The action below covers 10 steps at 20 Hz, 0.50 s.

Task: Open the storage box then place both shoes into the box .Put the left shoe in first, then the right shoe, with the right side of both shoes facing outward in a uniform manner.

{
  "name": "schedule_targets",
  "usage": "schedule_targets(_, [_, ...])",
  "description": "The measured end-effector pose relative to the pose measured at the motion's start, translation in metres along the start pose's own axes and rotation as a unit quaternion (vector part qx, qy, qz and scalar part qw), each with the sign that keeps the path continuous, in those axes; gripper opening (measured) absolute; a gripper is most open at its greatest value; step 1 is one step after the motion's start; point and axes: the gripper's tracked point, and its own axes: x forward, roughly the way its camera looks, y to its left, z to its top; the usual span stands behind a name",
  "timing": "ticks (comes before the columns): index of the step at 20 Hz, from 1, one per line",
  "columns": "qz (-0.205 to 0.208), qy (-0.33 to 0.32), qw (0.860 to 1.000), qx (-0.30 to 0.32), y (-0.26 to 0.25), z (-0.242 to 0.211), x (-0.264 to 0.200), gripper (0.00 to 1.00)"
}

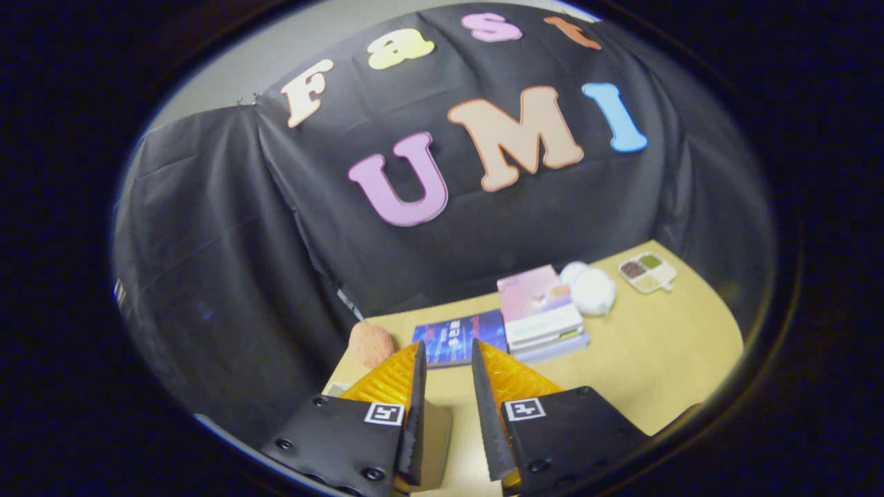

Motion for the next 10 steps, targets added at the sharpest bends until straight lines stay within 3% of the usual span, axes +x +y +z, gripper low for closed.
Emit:
schedule_targets(4, [-0.024,-0.082,0.994,-0.065,-0.016,0.046,-0.011,0.38])
schedule_targets(6, [-0.040,-0.115,0.987,-0.105,-0.025,0.087,-0.029,0.38])
schedule_targets(10, [-0.075,-0.163,0.969,-0.170,-0.038,0.124,-0.046,0.38])
